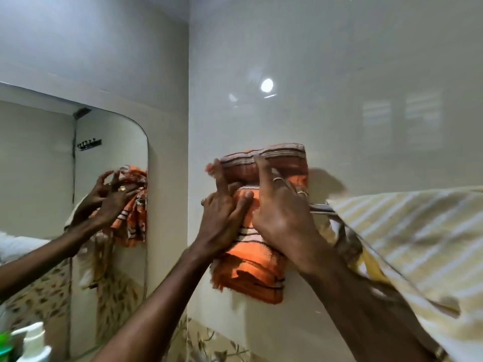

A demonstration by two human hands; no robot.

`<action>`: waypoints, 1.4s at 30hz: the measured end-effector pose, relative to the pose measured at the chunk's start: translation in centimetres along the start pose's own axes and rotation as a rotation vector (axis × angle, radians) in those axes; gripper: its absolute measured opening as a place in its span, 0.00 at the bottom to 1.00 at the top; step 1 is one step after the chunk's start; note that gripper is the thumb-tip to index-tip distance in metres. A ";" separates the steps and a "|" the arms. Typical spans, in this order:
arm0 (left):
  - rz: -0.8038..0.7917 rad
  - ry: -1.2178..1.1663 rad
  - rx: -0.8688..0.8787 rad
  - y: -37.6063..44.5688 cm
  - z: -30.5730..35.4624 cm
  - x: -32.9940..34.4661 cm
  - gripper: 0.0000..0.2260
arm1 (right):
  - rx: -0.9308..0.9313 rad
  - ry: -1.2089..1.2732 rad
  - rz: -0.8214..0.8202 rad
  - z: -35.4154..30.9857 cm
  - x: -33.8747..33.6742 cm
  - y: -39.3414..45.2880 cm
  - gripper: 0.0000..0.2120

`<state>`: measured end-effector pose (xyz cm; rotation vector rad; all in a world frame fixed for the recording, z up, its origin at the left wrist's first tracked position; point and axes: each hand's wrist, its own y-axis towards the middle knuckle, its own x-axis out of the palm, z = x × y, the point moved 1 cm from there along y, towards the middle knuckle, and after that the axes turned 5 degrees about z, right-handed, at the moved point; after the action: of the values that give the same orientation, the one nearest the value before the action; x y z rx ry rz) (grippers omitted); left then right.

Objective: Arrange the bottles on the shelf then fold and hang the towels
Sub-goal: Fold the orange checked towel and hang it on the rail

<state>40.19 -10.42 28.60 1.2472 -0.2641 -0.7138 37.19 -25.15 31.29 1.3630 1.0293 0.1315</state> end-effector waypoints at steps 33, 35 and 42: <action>-0.274 -0.664 -0.753 -3.3 -5.7 -1.3 0.24 | 0.141 -0.195 -0.058 1.5 1.1 4.0 0.27; -0.267 -0.580 -0.737 -3.4 -6.1 -1.6 0.22 | 0.067 -0.225 0.244 0.6 1.7 1.4 0.24; -0.248 -0.606 -0.700 -4.4 -6.3 -1.6 0.21 | 0.239 0.170 0.774 1.1 6.8 -5.9 0.32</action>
<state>40.90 -5.20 22.81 0.3759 -0.3164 -1.2645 39.06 -23.29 22.57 1.9410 0.6134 0.7264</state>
